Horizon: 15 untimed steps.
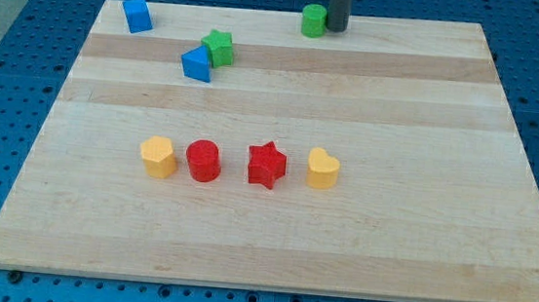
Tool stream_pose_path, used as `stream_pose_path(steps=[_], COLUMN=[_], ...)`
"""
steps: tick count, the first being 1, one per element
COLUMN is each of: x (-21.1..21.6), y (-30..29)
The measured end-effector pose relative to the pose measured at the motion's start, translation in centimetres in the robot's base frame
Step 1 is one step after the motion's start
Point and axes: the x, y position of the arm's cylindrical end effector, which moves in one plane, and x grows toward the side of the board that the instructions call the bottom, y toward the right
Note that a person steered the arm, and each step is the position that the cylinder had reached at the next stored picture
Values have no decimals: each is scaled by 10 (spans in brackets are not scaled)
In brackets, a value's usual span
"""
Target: Point your arm at the blue triangle
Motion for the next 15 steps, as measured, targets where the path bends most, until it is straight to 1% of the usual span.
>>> stream_pose_path(steps=[2,3,4,6,8,10,11,12,13,15], x=[5,39,49,27,27,27,34,44,59,70], y=[-5,-17,-47,-119,-123,-172,-199,-212,-212,-214])
